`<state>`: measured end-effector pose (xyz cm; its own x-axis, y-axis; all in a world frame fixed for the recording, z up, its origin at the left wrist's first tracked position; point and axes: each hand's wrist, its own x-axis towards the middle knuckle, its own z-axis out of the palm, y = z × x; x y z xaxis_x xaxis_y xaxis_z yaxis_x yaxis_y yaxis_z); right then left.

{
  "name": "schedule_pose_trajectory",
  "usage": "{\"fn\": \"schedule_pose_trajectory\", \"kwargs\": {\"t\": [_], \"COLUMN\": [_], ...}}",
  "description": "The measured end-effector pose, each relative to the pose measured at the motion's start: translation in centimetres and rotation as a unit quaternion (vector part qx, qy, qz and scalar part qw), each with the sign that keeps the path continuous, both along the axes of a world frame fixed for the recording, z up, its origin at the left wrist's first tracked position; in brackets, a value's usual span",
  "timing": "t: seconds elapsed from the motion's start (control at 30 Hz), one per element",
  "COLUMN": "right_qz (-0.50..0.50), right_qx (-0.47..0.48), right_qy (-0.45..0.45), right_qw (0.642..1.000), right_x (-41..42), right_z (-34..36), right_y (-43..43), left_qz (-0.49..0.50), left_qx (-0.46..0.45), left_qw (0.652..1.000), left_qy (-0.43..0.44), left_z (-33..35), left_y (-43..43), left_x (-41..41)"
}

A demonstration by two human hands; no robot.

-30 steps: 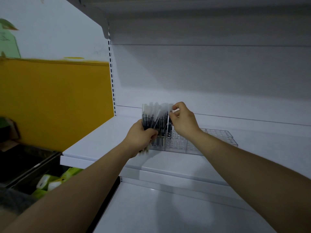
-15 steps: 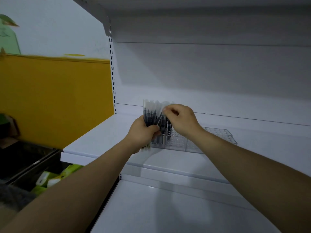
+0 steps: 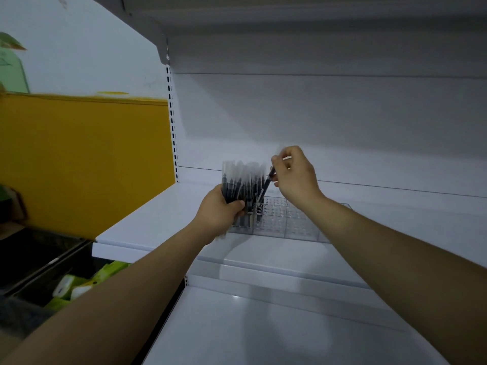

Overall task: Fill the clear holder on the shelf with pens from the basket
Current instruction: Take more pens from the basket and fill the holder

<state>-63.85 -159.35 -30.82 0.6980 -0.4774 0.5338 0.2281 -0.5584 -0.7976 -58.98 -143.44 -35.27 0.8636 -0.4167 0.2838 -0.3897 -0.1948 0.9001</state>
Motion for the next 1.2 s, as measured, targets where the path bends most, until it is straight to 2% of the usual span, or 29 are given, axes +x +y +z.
{"fn": "schedule_pose_trajectory", "kwargs": {"t": [0.33, 0.5, 0.63, 0.73, 0.8, 0.9, 1.0, 1.1, 1.2], "right_qz": [0.02, 0.0, -0.02, -0.049, -0.022, 0.05, 0.059, 0.049, 0.049], "right_qx": [-0.107, -0.127, -0.158, -0.139, -0.102, -0.087, -0.075, -0.03, 0.064], "right_qy": [0.089, 0.11, 0.169, 0.099, 0.044, 0.064, 0.08, 0.077, 0.04], "right_qw": [0.99, 0.986, 0.973, 0.984, 0.994, 0.993, 0.992, 0.995, 0.996], "right_x": [0.7, 1.5, 1.9, 1.3, 0.5, -0.5, -0.5, -0.6, -0.9], "right_z": [-2.5, -2.9, -3.5, -3.2, -2.6, -2.1, -2.3, -2.4, -1.9], "right_y": [0.7, 0.6, 0.2, 0.5, 0.8, 1.4, 1.2, 0.7, 0.3], "left_qz": [0.011, 0.013, 0.019, 0.022, 0.015, -0.002, -0.013, -0.022, 0.006], "left_qx": [0.018, 0.01, 0.005, 0.01, 0.01, -0.005, -0.01, -0.019, -0.004], "left_qw": [1.0, 1.0, 1.0, 1.0, 1.0, 1.0, 1.0, 1.0, 1.0], "left_qy": [-0.015, -0.008, -0.001, 0.005, 0.005, 0.01, 0.012, 0.011, 0.0], "left_z": [-0.1, -0.3, -0.4, -0.4, -0.3, -0.2, 0.1, 0.2, 0.1], "left_y": [0.5, 0.7, 0.7, 0.7, 0.4, -0.3, -0.9, -1.1, -1.0], "left_x": [0.2, 0.4, 0.6, 0.5, 0.4, 0.0, -0.6, -1.1, -0.9]}}
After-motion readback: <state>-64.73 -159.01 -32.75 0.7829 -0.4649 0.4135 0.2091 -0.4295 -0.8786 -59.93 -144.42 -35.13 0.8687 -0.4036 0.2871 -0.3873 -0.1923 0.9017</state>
